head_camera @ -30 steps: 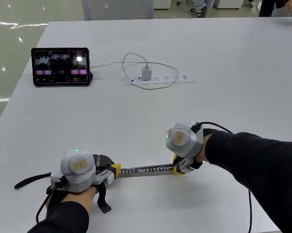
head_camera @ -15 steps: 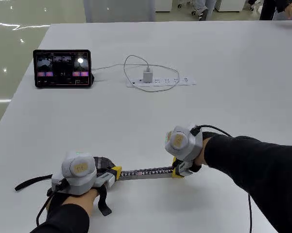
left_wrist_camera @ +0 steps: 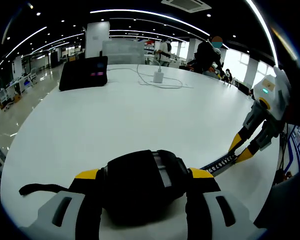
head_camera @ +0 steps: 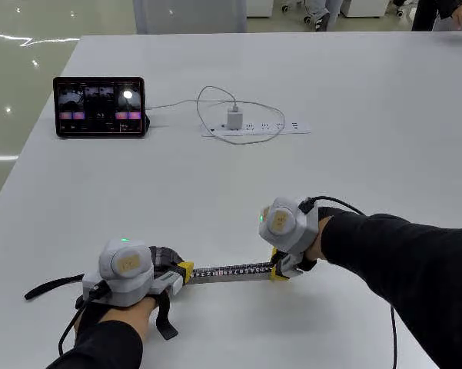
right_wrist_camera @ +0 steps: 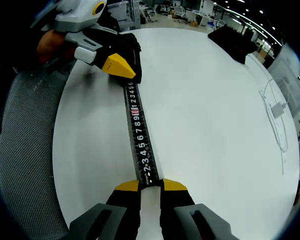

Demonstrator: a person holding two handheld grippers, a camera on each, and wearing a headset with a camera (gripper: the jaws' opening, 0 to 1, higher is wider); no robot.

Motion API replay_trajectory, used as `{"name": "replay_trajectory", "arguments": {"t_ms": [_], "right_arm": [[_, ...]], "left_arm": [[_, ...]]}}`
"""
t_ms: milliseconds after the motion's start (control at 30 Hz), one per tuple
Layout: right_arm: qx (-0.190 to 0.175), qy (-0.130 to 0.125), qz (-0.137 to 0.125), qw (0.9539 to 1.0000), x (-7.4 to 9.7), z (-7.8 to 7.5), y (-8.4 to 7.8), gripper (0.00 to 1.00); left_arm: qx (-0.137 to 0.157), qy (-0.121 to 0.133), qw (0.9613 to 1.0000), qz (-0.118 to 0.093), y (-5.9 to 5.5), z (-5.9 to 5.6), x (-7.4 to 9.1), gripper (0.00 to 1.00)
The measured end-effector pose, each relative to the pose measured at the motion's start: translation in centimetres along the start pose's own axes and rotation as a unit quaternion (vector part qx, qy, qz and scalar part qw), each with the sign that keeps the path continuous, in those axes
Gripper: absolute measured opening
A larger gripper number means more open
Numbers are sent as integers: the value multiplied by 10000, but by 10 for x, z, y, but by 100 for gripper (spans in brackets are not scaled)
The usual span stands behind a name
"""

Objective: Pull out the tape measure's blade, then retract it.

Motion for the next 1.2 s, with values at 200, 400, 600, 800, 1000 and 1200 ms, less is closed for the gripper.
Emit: {"name": "replay_trajectory", "arguments": {"t_ms": [200,400,600,800,1000,1200], "right_arm": [[-32,1,-25,10000,0,1,2,10],[-24,11,-29,10000,-1,2,5,10],[-23,6,-42,10000,-2,3,8,10],[3,17,-61,10000,-3,3,10,10],[-2,25,-78,10000,-4,3,12,10],[-2,29,-87,10000,-4,4,15,10]], "left_arm": [[1,-5,10000,-13,0,0,0,64],[13,-19,10000,-13,0,0,0,64],[22,-22,10000,4,0,0,-1,64],[16,1,10000,-30,0,0,0,64],[24,-20,10000,17,0,0,-1,64],[-18,-54,10000,7,0,0,0,64]]}}
Point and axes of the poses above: the centre of the closed fingertips' face, and the gripper's own axes: x roughly backward along the fingers, z roughly to its left, y roughly out of its top, the point moved 6 cm from there along x, roughly backward along the fingers, and after that the axes turned 7 degrees about -x, right-handed, at the moved point
